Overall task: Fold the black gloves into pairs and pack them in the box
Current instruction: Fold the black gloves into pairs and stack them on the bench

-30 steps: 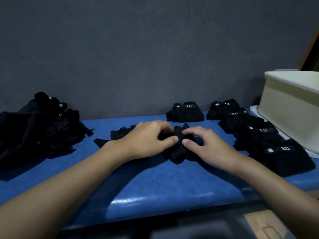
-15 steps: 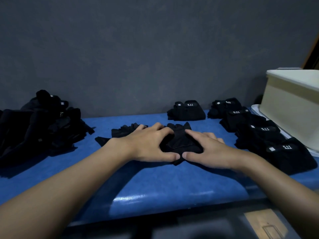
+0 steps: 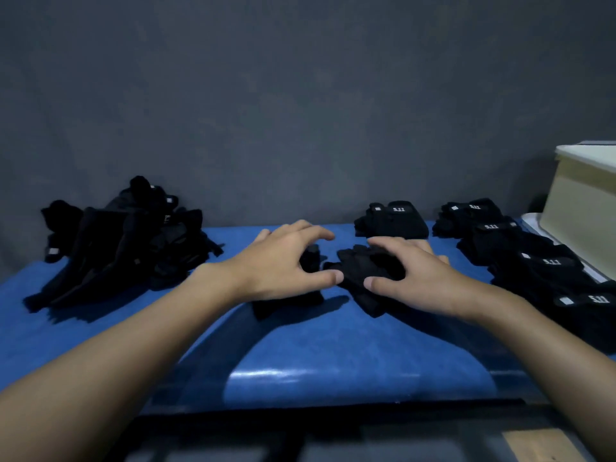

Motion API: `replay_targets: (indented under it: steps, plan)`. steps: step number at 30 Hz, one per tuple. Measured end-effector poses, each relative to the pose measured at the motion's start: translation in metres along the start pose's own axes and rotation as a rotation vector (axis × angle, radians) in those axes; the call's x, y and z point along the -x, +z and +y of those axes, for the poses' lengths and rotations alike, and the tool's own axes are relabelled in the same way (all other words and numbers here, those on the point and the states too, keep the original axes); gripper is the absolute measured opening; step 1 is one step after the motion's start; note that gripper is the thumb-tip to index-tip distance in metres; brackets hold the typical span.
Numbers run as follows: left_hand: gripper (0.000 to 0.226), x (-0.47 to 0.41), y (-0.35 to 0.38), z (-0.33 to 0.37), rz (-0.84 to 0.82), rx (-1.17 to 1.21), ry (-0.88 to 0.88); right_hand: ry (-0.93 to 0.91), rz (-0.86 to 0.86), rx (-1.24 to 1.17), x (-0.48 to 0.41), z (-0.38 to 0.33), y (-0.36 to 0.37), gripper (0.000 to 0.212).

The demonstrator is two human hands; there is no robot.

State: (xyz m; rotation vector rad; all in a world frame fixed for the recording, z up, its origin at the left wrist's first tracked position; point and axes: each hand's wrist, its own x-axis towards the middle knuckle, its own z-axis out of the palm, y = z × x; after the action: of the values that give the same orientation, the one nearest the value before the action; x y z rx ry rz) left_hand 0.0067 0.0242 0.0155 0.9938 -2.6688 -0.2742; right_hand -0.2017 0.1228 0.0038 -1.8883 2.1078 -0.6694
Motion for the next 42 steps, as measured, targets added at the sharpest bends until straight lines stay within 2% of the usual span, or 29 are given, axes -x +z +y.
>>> replay_targets:
  steps: [3,6,10,16,19,23,28,32,37,42]
  plan:
    - [0.073,0.029,-0.026,-0.023,0.069,-0.018,-0.048,-0.082,0.054,-0.027,-0.012,-0.022,0.013,0.057]
    - [0.063,0.066,-0.047,-0.054,0.177,-0.025,-0.091,-0.194,0.059,-0.059,-0.021,-0.055,0.032,0.047]
    - [0.046,0.115,-0.070,-0.087,0.332,-0.061,-0.186,-0.356,0.035,-0.072,-0.031,-0.108,0.060,0.039]
    - [0.038,0.168,-0.100,-0.124,0.493,-0.072,-0.369,-0.500,-0.072,-0.131,-0.041,-0.176,0.098,0.037]
    - [0.025,0.185,-0.103,-0.138,0.468,-0.074,-0.403,-0.535,-0.098,-0.153,-0.043,-0.197,0.117,0.036]
    - [0.012,0.190,-0.102,-0.151,0.344,-0.110,-0.416,-0.566,-0.122,-0.125,-0.046,-0.210,0.134,0.032]
    - [0.029,0.190,-0.096,-0.160,0.260,-0.059,-0.397,-0.537,-0.113,-0.169,-0.051,-0.220,0.138,0.048]
    - [0.031,0.186,-0.093,-0.164,0.232,-0.053,-0.385,-0.501,-0.148,-0.209,-0.058,-0.232,0.140,0.057]
    - [0.035,0.182,-0.094,-0.164,0.248,-0.085,-0.396,-0.483,-0.116,-0.254,-0.065,-0.234,0.144,0.050]
    - [0.035,0.184,-0.096,-0.160,0.283,-0.137,-0.436,-0.471,0.004,-0.467,-0.065,-0.226,0.134,0.041]
